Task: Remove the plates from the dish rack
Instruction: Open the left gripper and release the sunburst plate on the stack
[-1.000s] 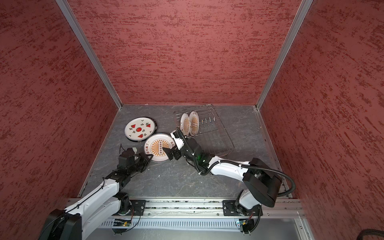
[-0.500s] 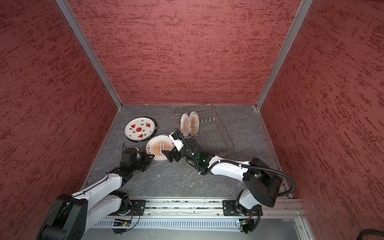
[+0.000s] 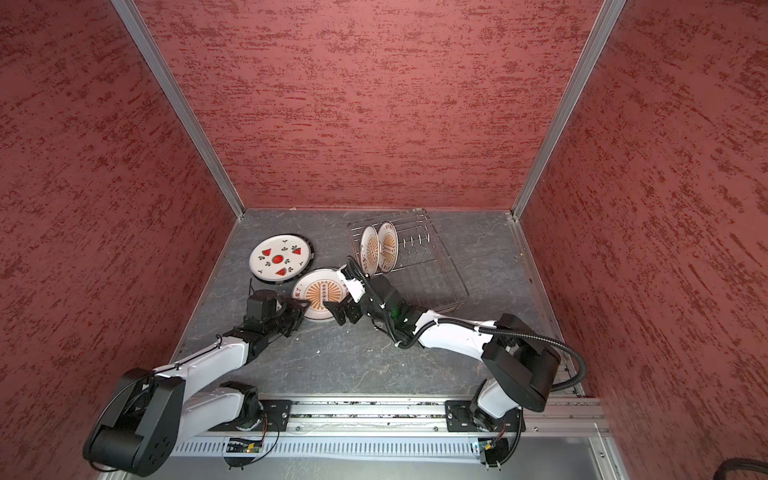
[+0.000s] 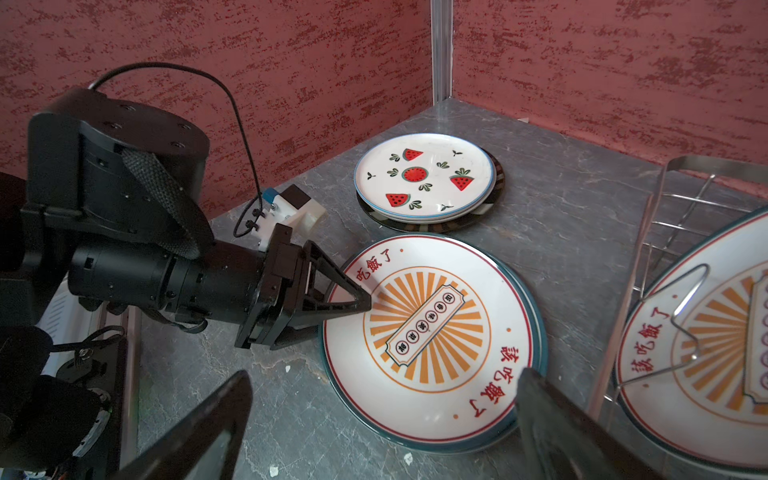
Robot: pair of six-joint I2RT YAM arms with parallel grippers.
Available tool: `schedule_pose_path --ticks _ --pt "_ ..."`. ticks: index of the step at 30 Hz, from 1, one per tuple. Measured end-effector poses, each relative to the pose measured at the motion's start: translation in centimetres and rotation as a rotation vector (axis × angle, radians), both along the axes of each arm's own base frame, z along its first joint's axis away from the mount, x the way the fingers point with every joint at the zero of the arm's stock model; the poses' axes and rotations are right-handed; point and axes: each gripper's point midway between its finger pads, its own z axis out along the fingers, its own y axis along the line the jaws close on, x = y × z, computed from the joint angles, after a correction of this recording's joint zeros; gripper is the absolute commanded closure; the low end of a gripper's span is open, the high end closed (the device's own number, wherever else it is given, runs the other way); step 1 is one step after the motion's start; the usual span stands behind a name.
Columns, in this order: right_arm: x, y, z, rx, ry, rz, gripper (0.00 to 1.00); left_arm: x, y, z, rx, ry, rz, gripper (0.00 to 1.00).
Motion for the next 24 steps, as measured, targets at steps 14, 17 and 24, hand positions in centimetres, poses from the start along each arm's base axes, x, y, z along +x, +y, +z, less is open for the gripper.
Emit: schedule_pose_path --ticks 14,17,24 --pt "0.1 -0.1 0.0 -0.001 -0.002 -0.009 0.01 -0.1 2.0 1.6 0.064 -0.051 0.089 0.43" --pt "0.2 -0.1 0.0 -0.002 -0.002 -0.010 0.01 -0.3 2.4 1.9 0.073 -0.062 0.105 0.45" --pt "0.2 -0.1 0.0 -0.003 -0.002 -0.011 0.01 -0.7 3.0 2.5 0.086 -0.083 0.130 0.46"
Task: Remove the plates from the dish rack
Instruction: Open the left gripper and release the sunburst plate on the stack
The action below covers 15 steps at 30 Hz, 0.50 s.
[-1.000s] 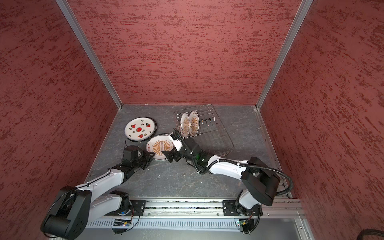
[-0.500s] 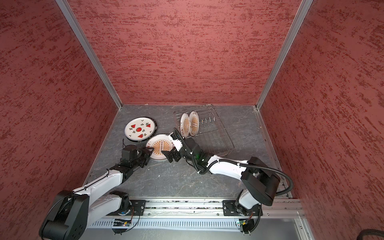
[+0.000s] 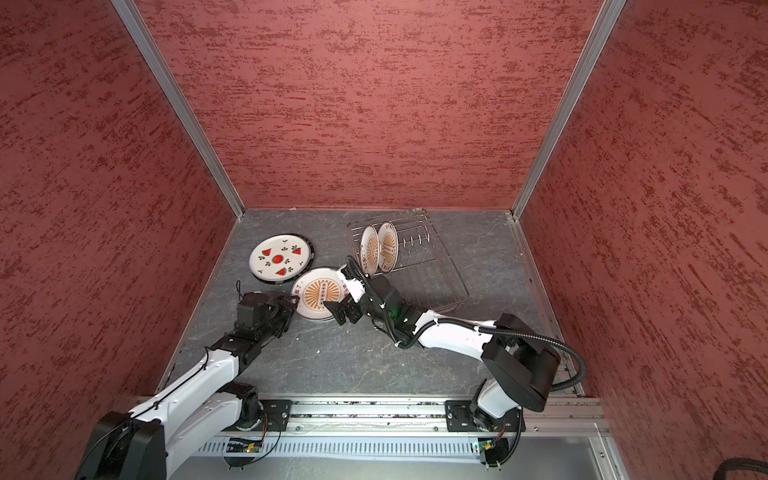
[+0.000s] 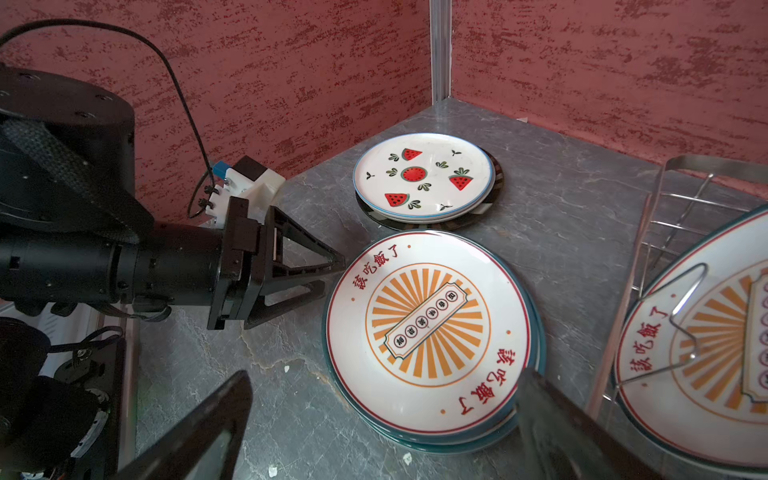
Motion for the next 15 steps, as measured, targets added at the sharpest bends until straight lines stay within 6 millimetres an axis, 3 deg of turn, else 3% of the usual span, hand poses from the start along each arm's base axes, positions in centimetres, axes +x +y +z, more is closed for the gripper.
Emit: schedule_pose_path --ticks 6,9,15 --pt "0.0 0.0 0.0 0.000 0.000 0.000 0.01 -0.1 0.1 -0.4 0.004 0.010 0.003 0.45" --pt "0.0 0.0 0.0 0.000 0.000 0.000 0.01 -0.3 0.1 -0.7 0.006 0.015 0.002 0.39" --pt "0.2 -0.5 0.2 0.016 -0.019 -0.024 0.01 -0.5 0.2 1.2 0.025 -0.081 -0.006 0.07"
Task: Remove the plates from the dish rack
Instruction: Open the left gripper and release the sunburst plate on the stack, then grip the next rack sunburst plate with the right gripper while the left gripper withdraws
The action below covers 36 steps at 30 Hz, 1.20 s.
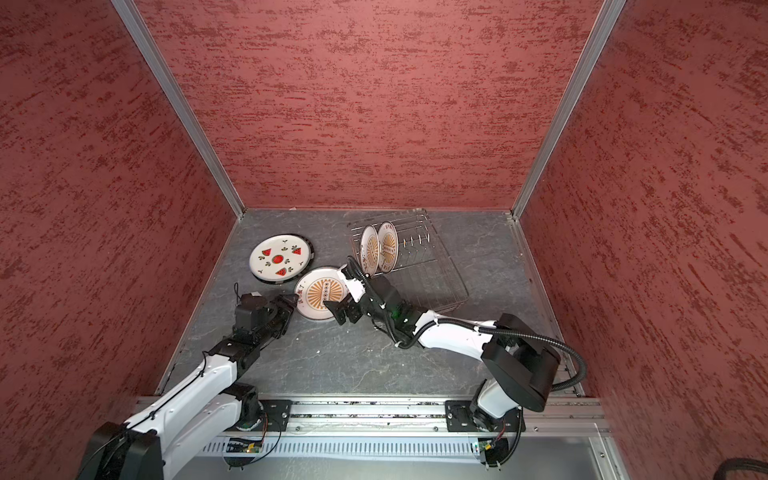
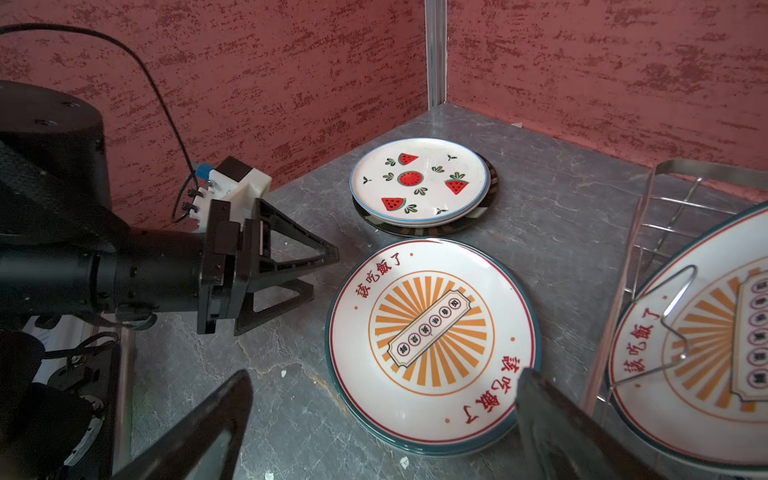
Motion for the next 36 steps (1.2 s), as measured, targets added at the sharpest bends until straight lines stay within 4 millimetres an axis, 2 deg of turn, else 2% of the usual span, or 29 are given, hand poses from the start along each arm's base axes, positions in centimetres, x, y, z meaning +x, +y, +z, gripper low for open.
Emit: schedule_pose_path --ticks 2,5,11,15,18,22,27,32,36 --pt "0.0 -1.1 0.1 0.014 -0.017 -0.038 0.01 -0.2 -0.2 1.1 0.020 -0.072 -0.028 0.00" --pt "0.3 -3.4 0.6 0.047 -0.048 -0.127 0.01 -0.7 -0.9 2.9 0.047 -0.200 -0.085 0.01" --pt "2.0 -9.3 3.4 0.195 -0.098 -0.352 0.01 -1.6 -2.1 5.8 0.090 -0.430 -0.186 0.01" --pt "3.2 -12.8 4.4 0.258 -0.103 -0.473 0.01 -2.9 -4.1 7.9 0.108 -0.598 -0.324 0.00" --pt "4.2 -14.9 5.2 0.301 -0.092 -0.538 0.01 -3.9 -5.6 10.5 0.109 -0.726 -0.406 0.01" --pt "6.0 -17.7 4.7 0.310 -0.047 -0.617 0.01 -5.1 -7.0 12.4 0.107 -0.830 -0.488 0.01" --pt "7.2 -19.5 3.6 0.303 0.013 -0.648 0.01 -6.2 -8.9 13.1 0.095 -0.889 -0.595 0.01" --pt "8.9 -19.7 4.0 0.308 0.044 -0.651 0.01 -6.9 -10.7 12.6 0.092 -0.895 -0.690 0.01" --pt "10.7 -19.2 3.1 0.282 0.072 -0.662 0.11 -7.1 -11.7 11.9 0.099 -0.884 -0.738 0.01"
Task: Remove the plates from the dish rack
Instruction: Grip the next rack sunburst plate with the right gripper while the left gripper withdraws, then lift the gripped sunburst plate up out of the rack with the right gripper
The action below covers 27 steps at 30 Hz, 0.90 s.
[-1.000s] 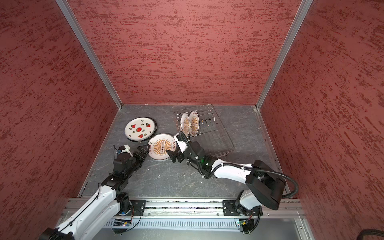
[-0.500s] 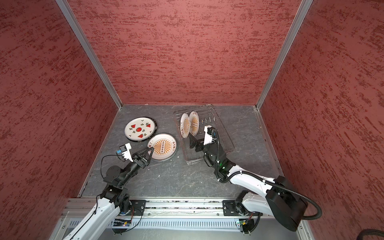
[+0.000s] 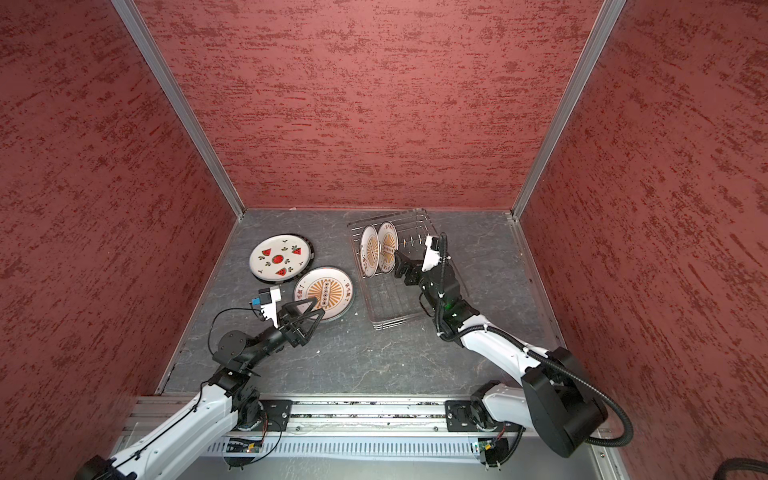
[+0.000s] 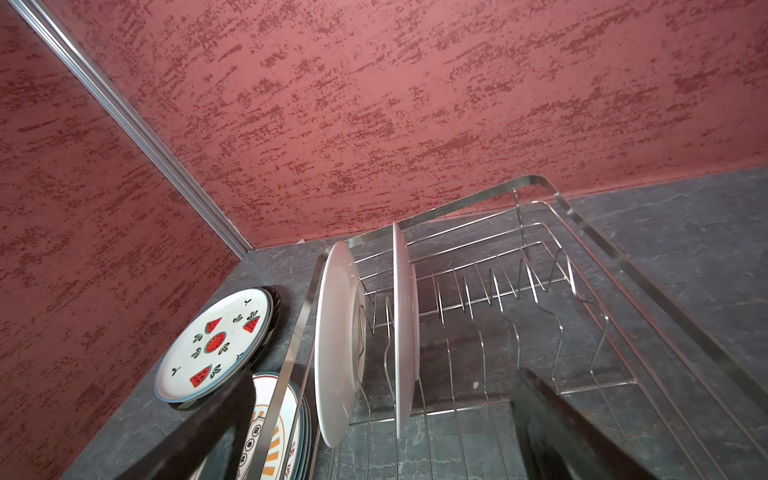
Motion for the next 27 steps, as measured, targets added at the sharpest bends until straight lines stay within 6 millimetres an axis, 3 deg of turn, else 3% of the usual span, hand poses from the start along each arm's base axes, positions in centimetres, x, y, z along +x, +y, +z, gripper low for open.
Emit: schedule_pose_path --ticks 5,9,12,15,27 --pt "2.5 1.4 -2.8 -0.051 0.077 0.006 0.29 -0.2 -0.5 -0.1 0.024 -0.023 -0.003 0.01" --pt "4.1 2.1 -5.0 -0.094 0.130 -0.003 0.50 -0.8 -0.7 0.7 0.026 -0.075 -0.017 0.01" --pt "5.0 2.3 -6.1 -0.115 0.156 -0.017 0.55 -1.4 -0.9 1.2 0.031 -0.114 -0.027 0.01" --pt "5.6 2.6 -6.7 -0.124 0.169 -0.021 0.69 -1.4 -0.8 1.6 0.040 -0.130 -0.017 0.01" --pt "7.1 3.6 -8.1 -0.169 0.200 -0.102 0.72 -1.0 -1.2 0.5 0.079 -0.103 -0.011 0.01"
